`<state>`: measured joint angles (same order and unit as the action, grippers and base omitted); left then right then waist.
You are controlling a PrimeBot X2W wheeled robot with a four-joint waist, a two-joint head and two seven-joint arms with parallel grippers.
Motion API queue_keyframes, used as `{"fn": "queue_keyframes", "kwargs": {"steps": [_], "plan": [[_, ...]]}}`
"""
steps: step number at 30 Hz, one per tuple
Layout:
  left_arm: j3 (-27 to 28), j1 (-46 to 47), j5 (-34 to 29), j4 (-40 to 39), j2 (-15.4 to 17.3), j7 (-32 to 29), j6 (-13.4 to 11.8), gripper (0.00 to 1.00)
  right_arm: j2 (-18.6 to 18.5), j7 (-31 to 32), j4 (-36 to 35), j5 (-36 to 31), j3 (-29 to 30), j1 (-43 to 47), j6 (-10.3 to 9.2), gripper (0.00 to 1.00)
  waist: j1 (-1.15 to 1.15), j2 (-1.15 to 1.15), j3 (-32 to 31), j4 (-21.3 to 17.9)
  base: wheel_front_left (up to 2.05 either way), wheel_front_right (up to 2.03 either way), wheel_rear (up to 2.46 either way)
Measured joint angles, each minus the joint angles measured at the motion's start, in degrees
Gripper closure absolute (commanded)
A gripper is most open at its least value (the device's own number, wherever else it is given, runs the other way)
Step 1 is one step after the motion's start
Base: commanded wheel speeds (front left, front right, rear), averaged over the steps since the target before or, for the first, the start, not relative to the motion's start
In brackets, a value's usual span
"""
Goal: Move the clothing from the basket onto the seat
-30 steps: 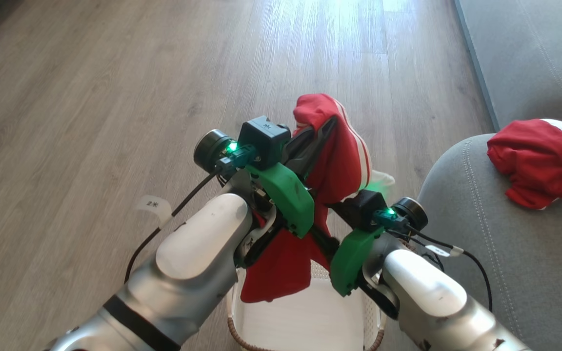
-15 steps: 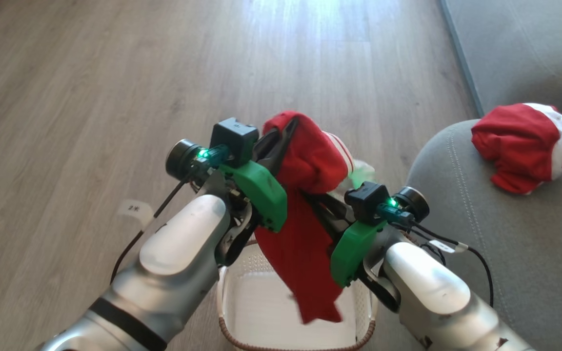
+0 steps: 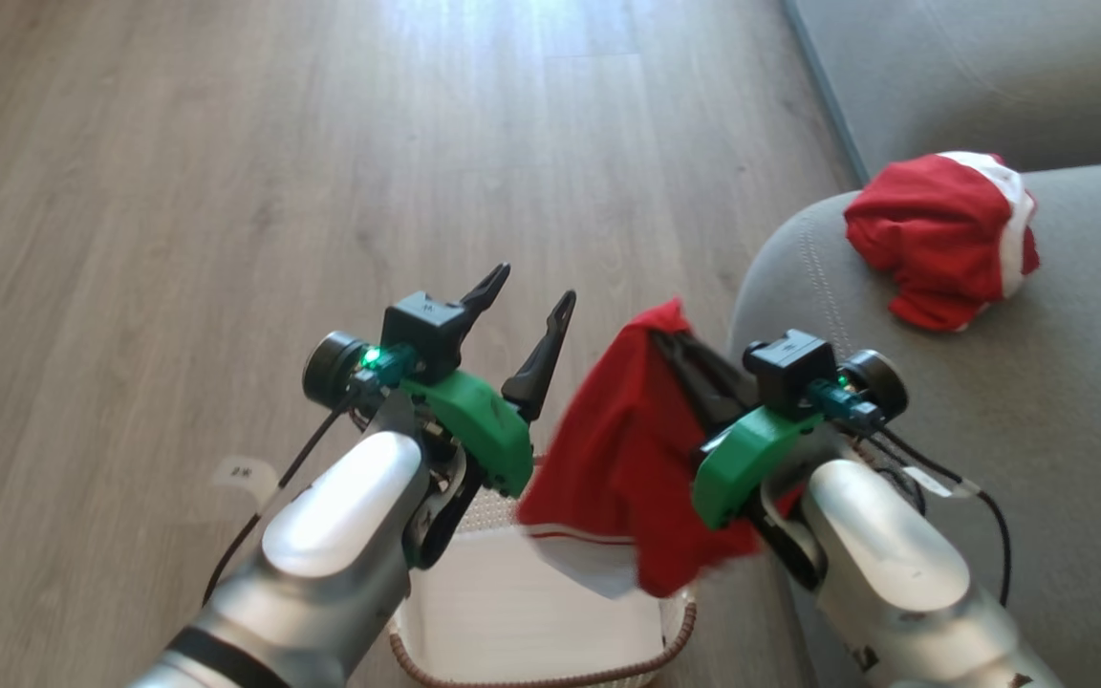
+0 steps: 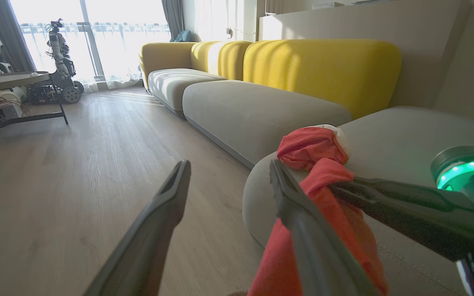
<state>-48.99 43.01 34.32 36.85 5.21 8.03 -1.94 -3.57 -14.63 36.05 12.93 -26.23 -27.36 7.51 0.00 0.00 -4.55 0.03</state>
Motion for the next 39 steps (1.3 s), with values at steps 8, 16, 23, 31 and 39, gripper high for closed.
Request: {"fn": "queue_keyframes", "kwargs": {"steps": [8, 16, 23, 31, 39], "plan": [[-0.9, -2.1, 0.0, -0.2, 0.3, 1.3, 0.2, 0.00, -0.5, 0.0, -1.2, -4.0, 5.5, 0.1, 0.00, 1.00, 0.00, 0.00, 0.4, -4.0, 0.00, 0.00, 0.00], [-2.5, -4.6, 0.0, -0.8, -0.1, 2.3, -0.1, 0.00, -3.3, 0.0, -3.2, -5.9, 8.9, 0.0, 0.00, 1.00, 0.00, 0.00, 0.9, -9.8, 0.00, 0.00, 0.00], [-3.5, -5.5, 0.0, -1.1, -0.7, 3.0, -0.2, 0.00, -5.5, 0.0, -4.9, -6.1, 9.8, -0.2, 0.00, 1.00, 0.00, 0.00, 1.7, -15.2, 0.00, 0.00, 0.00], [-3.9, -5.5, 0.0, -1.4, -1.3, 3.8, -0.6, 0.00, -7.5, 0.3, -6.6, -5.8, 11.0, -0.4, 0.00, 1.00, 0.00, 0.00, 3.0, -18.8, 0.00, 0.00, 0.00], [-4.7, -5.5, 0.2, -1.9, -1.6, 4.2, -0.6, 0.00, -9.4, 1.6, -6.3, -4.8, 11.0, -6.7, 0.00, 1.00, 0.00, 0.00, 4.9, -17.9, 0.00, 0.00, 0.00]]}}
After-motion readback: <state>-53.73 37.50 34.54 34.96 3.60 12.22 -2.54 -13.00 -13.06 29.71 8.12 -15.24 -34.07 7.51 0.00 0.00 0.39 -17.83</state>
